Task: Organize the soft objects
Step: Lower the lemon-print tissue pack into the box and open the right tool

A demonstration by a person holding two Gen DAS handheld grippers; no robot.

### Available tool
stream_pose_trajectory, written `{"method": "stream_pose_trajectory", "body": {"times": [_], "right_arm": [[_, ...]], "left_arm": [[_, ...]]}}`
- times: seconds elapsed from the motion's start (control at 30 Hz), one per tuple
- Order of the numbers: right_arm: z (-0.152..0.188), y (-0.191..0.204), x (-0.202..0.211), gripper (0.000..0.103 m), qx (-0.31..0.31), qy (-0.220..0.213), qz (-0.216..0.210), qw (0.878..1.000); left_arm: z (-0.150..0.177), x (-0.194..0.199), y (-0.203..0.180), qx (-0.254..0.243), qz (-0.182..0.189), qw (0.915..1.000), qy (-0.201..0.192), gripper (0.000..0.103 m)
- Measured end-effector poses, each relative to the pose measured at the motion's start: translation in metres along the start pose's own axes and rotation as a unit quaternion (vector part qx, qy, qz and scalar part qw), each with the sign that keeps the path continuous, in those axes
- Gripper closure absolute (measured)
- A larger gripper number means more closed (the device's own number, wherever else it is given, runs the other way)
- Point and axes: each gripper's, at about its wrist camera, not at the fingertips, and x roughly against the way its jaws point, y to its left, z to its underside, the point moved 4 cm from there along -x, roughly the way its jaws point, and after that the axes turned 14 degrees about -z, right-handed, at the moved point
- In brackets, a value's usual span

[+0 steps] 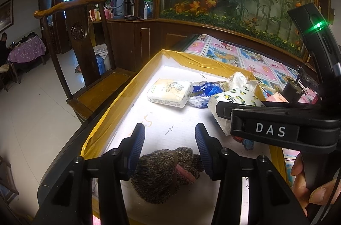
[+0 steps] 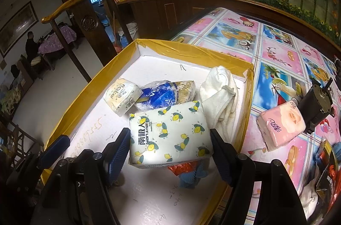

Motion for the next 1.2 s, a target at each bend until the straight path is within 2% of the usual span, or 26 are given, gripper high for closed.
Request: {"method": "stream_pose_trajectory", "body": {"times": [0.33,0.5,1.03,1.2], "right_arm": [[-0.001,0.001,0.001,0.025,0.000,-0.001,-0.001,1.000],[-0.002,0.002,0.003,0.024,0.001,-0.004,-0.005,1.000],[-0.004,0.004,0.021,0.021,-0.003,-0.024,-0.020,0.999],[-0.004,0.003,0.030,0.021,-0.008,-0.031,-0.024,0.999]], "left_arm": [[0.000,0.001,0.001,0.001,0.000,1.0000,0.000,0.049],[-0.002,0.002,0.000,0.003,0.002,1.0000,-0.004,0.041],[-0.006,0.012,-0.003,0.007,0.000,0.9998,-0.017,0.038],[-0.008,0.017,-0.005,0.006,-0.003,0.9997,-0.023,0.033]]}}
